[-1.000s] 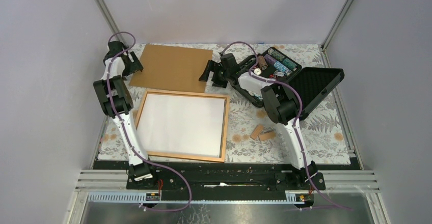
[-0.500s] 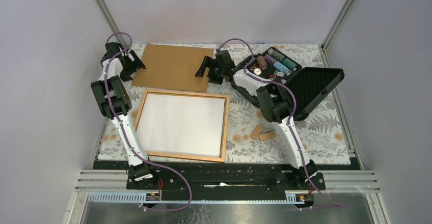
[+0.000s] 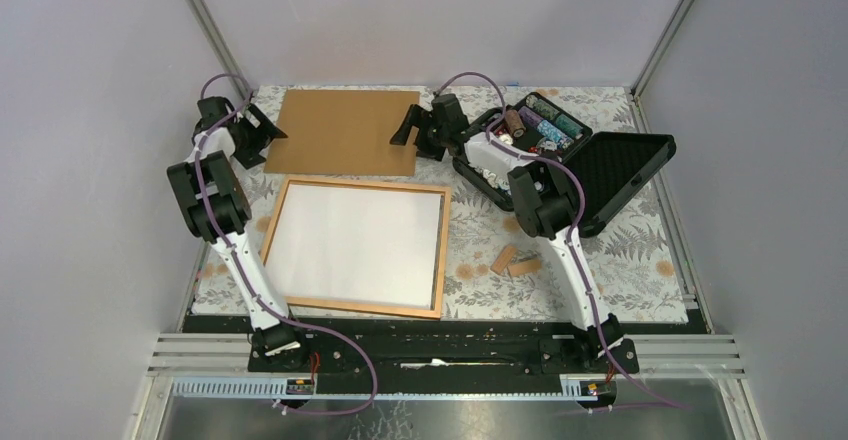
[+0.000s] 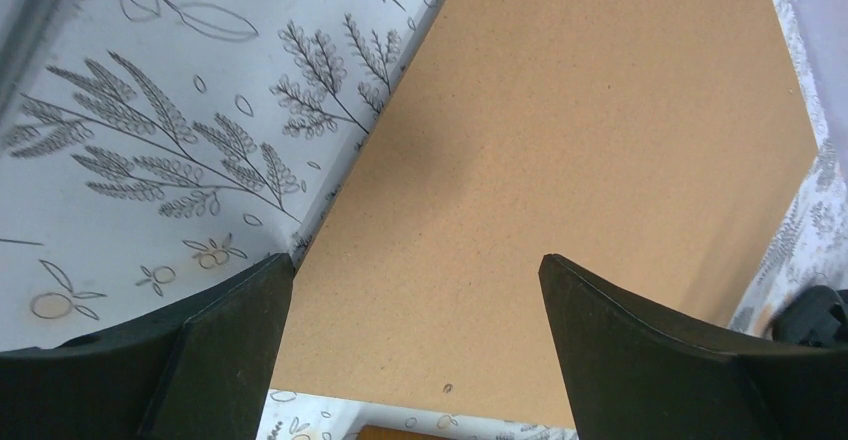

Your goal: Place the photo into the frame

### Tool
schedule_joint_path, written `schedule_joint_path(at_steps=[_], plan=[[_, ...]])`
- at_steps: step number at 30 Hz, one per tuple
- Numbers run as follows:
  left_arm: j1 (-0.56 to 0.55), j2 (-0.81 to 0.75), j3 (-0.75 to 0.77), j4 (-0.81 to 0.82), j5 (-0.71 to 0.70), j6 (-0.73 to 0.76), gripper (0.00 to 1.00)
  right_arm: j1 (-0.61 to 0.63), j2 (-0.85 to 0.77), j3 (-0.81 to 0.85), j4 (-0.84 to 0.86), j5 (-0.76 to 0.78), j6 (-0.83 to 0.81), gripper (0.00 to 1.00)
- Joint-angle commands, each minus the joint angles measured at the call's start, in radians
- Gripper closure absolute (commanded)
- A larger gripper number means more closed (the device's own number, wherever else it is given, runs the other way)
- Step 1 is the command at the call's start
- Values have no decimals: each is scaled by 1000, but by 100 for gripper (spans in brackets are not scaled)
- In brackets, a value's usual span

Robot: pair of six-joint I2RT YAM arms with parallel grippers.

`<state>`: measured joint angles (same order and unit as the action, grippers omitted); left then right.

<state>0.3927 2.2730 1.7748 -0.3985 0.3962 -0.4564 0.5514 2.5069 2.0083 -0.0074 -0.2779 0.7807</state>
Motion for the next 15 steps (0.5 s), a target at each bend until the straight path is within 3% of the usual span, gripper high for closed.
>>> schedule_joint_path(at_steps=[1,8,15], plan=[[-56,-60,-91,-24,242,-127,5,33,-133,-6,190,-170,90,1],[-105,-77,-136,17,278,-155,5,26,-271,-103,285,-189,142,2],[-160,-117,-191,57,306,-174,5,24,-413,-318,398,-140,221,2]])
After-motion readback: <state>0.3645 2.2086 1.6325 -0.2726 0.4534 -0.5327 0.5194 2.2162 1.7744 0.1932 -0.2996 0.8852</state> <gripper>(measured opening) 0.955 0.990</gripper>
